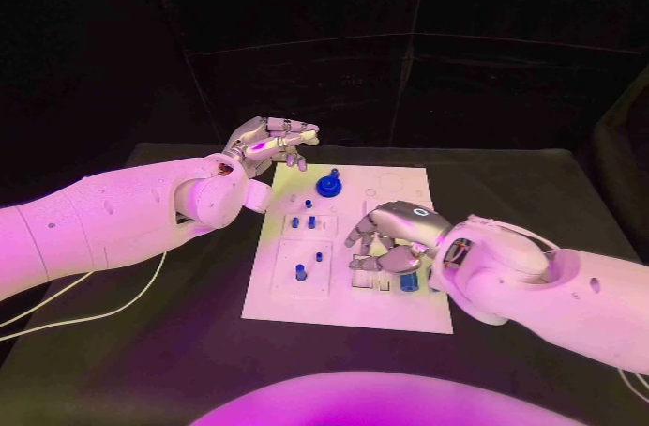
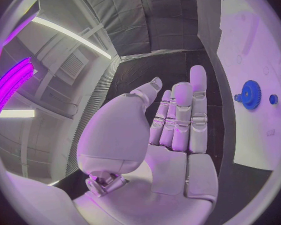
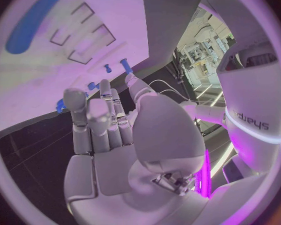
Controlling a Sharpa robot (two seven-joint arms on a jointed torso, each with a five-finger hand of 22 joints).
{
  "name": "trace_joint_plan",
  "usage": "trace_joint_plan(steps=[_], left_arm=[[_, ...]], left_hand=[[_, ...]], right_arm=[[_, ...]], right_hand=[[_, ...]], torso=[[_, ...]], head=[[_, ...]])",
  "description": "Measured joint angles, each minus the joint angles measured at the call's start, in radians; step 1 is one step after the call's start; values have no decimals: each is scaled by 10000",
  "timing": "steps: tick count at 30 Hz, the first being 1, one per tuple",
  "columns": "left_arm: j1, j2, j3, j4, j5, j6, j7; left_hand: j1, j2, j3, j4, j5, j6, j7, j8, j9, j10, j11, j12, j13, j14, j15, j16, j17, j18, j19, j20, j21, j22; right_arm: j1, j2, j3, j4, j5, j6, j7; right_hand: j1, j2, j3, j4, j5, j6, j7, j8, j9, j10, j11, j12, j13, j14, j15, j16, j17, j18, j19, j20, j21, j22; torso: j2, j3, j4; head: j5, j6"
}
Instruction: Assemble the parts on the task board
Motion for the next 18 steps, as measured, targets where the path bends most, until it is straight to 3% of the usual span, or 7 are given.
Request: trace_joint_plan(steps=[1,3,5,7,12,15,18], left_arm=[[0,-12,-2,1,0,0,0],[-1,-19,-4,9,1,0,-4],[-1,-20,-3,15,1,0,-5],[-1,-20,-3,22,1,0,-6],[-1,-18,-4,29,1,3,-8],[-1,-17,-5,33,1,6,-10],[-1,-20,-9,35,1,9,-10]], left_hand=[[0,0,0,0,0,0,0,0,0,0,0,0,0,0,0,0,0,0,0,0,0,0],[0,0,0,0,0,0,0,0,0,0,0,0,-1,0,0,0,0,0,0,0,0,0],[0,0,0,0,0,0,0,0,0,0,0,0,-1,0,0,0,0,0,0,0,0,0],[0,0,0,0,0,0,0,0,0,0,0,0,-1,0,0,0,0,1,0,0,0,1],[0,0,0,0,0,0,0,0,0,0,0,0,-1,0,0,0,-8,-1,0,0,0,1],[0,0,0,0,0,0,0,0,0,0,0,0,-1,0,0,0,-8,0,0,0,0,1],[0,0,0,0,0,1,0,0,0,0,0,0,-2,0,0,0,-8,0,0,0,0,2]], right_arm=[[36,-276,3,96,275,-49,-87],[71,-753,4,234,791,-126,-318],[99,-1250,-4,410,1291,-181,-657],[112,-1540,-6,482,1606,-217,-990],[113,-1962,-18,586,1955,-269,-1939],[54,-2024,-18,575,1950,-274,-2473],[-75,-1961,-19,540,1862,-251,-2955]], right_hand=[[-242,-39,-193,193,199,83,-83,88,27,353,-111,309,208,50,-61,180,270,-158,203,-91,187,290],[-435,-85,-688,544,508,175,-255,337,83,627,-275,1133,973,54,-245,616,876,-224,662,-304,627,967],[-500,-59,-1178,929,519,190,-322,637,169,647,-378,2127,1990,43,-332,927,1304,-457,1060,-386,1049,1642],[-521,-37,-1454,1206,519,146,-366,843,234,554,-462,3077,3058,58,-349,1058,1475,-458,1217,-443,1254,1973],[-292,192,-2318,1957,519,-116,-411,1418,435,74,-441,5323,5837,57,-351,1156,1613,-456,1337,-422,1522,2429],[-307,254,-2612,2028,519,-166,-390,1584,493,40,-408,5651,6337,57,-351,1156,1613,-615,1337,-422,1539,2502],[-460,399,-2865,2062,519,-243,-389,1730,550,40,-408,5914,6731,57,-350,1156,1587,-614,1337,-422,1539,2520]], torso=[[-11,-4,-13],[-30,-9,-51],[-46,-14,-94],[-58,-16,-140],[-76,-10,-225],[-84,-2,-254],[-86,-2,-259]], head=[[-49,23],[-137,70],[-194,97],[-261,123],[-362,164],[-417,166],[-459,167]])
